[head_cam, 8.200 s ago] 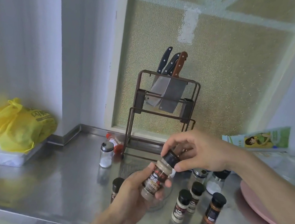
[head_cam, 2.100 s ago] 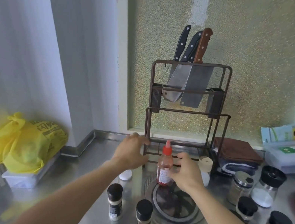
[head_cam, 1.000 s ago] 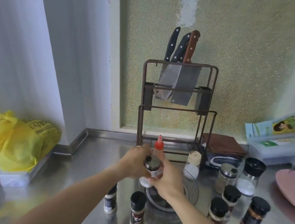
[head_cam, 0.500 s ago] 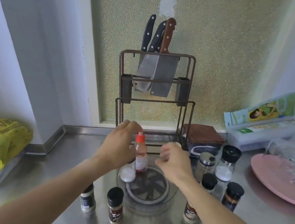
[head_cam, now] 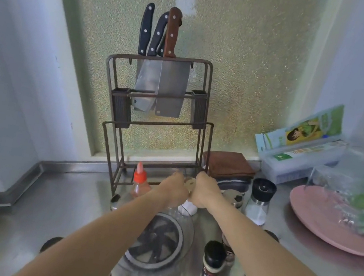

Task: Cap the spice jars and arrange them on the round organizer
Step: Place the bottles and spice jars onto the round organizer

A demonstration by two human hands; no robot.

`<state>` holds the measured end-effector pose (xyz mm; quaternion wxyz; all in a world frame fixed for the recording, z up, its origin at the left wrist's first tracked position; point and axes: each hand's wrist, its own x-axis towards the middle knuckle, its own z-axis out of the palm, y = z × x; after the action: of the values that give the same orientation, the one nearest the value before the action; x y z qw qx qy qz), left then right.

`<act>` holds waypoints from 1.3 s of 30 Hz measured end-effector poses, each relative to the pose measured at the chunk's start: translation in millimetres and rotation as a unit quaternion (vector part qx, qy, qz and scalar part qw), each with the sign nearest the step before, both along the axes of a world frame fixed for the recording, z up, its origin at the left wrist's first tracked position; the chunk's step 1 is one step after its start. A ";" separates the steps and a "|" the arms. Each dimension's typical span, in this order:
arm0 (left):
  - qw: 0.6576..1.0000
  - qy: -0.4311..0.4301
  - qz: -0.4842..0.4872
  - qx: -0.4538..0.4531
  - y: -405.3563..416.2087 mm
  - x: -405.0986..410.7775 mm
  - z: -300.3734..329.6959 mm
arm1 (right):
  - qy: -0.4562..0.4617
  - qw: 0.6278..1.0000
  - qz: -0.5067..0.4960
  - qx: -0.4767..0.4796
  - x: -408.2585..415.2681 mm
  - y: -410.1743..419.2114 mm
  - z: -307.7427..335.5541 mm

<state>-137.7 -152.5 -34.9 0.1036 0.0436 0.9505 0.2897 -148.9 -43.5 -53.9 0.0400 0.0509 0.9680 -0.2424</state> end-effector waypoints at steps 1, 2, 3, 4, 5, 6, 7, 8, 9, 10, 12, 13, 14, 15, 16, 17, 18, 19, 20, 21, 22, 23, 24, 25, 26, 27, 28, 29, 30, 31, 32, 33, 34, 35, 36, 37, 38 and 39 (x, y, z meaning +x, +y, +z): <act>1.000 -0.005 0.003 0.016 2.4 -3.7 -3.1 | 0.001 1.000 0.004 0.001 -3.7 -0.8 -3.2; 1.000 0.000 0.005 0.028 4.8 -5.8 -4.8 | 0.005 1.000 0.008 0.003 -6.6 -0.9 -5.9; 0.999 0.006 0.012 0.038 6.7 -6.6 -5.3 | 0.012 1.000 0.011 0.008 -8.2 -0.3 -7.6; 0.999 0.012 0.014 0.050 7.4 -5.5 -5.3 | 0.020 1.000 0.012 0.012 -8.5 0.6 -8.1; 0.998 0.010 0.012 0.061 7.0 -4.9 -4.2 | 0.031 0.999 0.012 0.015 -7.4 1.1 -6.8; 0.998 0.009 0.007 0.066 6.6 -2.9 -1.6 | 0.043 0.999 0.011 0.020 -5.8 1.9 -3.9; 0.998 0.008 0.002 0.070 5.8 -2.5 2.3 | 0.060 0.998 0.010 0.025 -3.4 2.4 0.6; 0.998 0.011 -0.003 0.069 3.5 -1.6 7.2 | 0.080 0.996 0.011 0.030 0.1 2.8 7.0; 0.998 0.013 -0.007 0.065 0.6 -0.4 13.1 | 0.101 0.994 0.013 0.031 5.0 3.4 14.9; 0.998 0.019 -0.013 0.062 -3.5 1.9 20.8 | 0.117 0.993 0.015 0.028 10.5 3.8 24.2; 0.997 0.036 -0.017 0.069 -13.3 16.2 42.2 | 0.133 0.991 0.022 0.020 23.4 3.0 43.7; 0.997 0.044 -0.015 0.065 -18.9 24.8 50.4 | 0.131 0.991 0.032 0.016 30.2 1.1 51.4; 0.997 0.049 -0.013 0.052 -25.0 31.9 56.0 | 0.121 0.992 0.044 0.009 36.6 -2.7 56.3; 0.998 0.049 -0.011 0.034 -31.8 37.7 57.8 | 0.107 0.993 0.057 0.001 42.6 -7.6 58.0; 0.999 0.042 -0.011 0.021 -37.6 44.4 58.7 | 0.091 0.993 0.068 -0.009 47.2 -13.9 56.1; 0.999 0.028 -0.012 0.010 -42.4 50.4 58.3 | 0.079 0.994 0.076 -0.017 50.6 -20.6 52.5; 1.000 0.013 -0.015 0.003 -46.4 55.7 56.5 | 0.069 0.994 0.079 -0.022 52.9 -27.8 47.4; 1.000 0.000 -0.018 -0.004 -49.7 60.9 55.3 | 0.063 0.994 0.081 -0.022 54.0 -34.9 40.8; 1.000 -0.009 -0.018 -0.004 -52.4 65.4 52.8 | 0.059 0.995 0.082 -0.021 55.1 -40.9 35.1; 1.000 -0.016 -0.015 -0.002 -53.9 71.1 50.9 | 0.059 0.995 0.080 -0.020 54.7 -46.5 28.8; 1.000 -0.020 -0.013 0.001 -54.8 75.4 47.6 | 0.061 0.995 0.076 -0.020 55.1 -51.6 24.0; 1.000 -0.023 -0.012 0.004 -55.4 79.0 44.7 | 0.064 0.995 0.072 -0.020 54.0 -55.7 19.1; 1.000 -0.024 -0.009 0.003 -55.3 81.4 41.4 | 0.068 0.995 0.066 -0.020 53.0 -58.8 15.1; 1.000 -0.025 -0.007 0.001 -55.0 82.9 39.1 | 0.071 0.996 0.059 -0.016 52.0 -60.7 12.1; 1.000 -0.026 -0.002 0.004 -54.7 82.3 35.7 | 0.073 0.996 0.053 -0.008 51.9 -62.0 10.2; 1.000 -0.027 0.004 0.008 -54.6 81.9 33.4 | 0.077 0.996 0.049 -0.001 52.1 -62.5 9.2; 0.999 -0.029 0.009 0.012 -54.8 80.5 30.9 | 0.077 0.996 0.047 0.006 53.2 -62.7 9.3; 0.999 -0.030 0.012 0.013 -54.5 79.9 29.6 | 0.077 0.996 0.047 0.010 53.0 -62.4 8.5; 0.999 -0.029 0.012 0.012 -54.6 79.7 28.5 | 0.075 0.996 0.050 0.018 53.9 -62.0 8.4; 1.000 -0.027 0.007 0.008 -55.1 78.8 27.1 | 0.075 0.996 0.051 0.023 53.0 -61.8 7.3; 1.000 -0.022 0.000 0.000 -54.7 78.4 25.6 | 0.075 0.995 0.052 0.025 52.9 -58.9 7.3; 1.000 -0.013 -0.003 -0.014 -54.7 78.0 24.6 | 0.079 0.995 0.055 0.028 53.5 -54.8 9.7; 0.999 0.002 -0.002 -0.033 -55.1 78.9 24.8 | 0.086 0.994 0.057 0.033 54.7 -48.7 14.4; 0.998 0.028 -0.002 -0.052 -53.5 81.3 26.8 | 0.100 0.993 0.058 0.038 56.8 -39.6 20.4; 0.996 0.063 0.001 -0.068 -51.2 82.4 29.1 | 0.116 0.991 0.056 0.044 59.3 -28.3 28.4; 0.992 0.105 0.002 -0.073 -47.5 82.8 31.7 | 0.135 0.988 0.051 0.049 61.1 -14.3 36.7; 0.988 0.141 0.003 -0.065 -42.0 81.8 34.5 | 0.150 0.987 0.041 0.052 63.3 0.8 45.3; 0.984 0.169 0.000 -0.049 -34.4 78.6 35.4 | 0.157 0.986 0.029 0.052 65.0 16.8 53.0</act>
<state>-59.1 -186.9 0.6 -0.0566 0.0866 0.9673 0.2316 -84.0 -26.7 -0.9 -0.1086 -0.0135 0.9745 -0.1959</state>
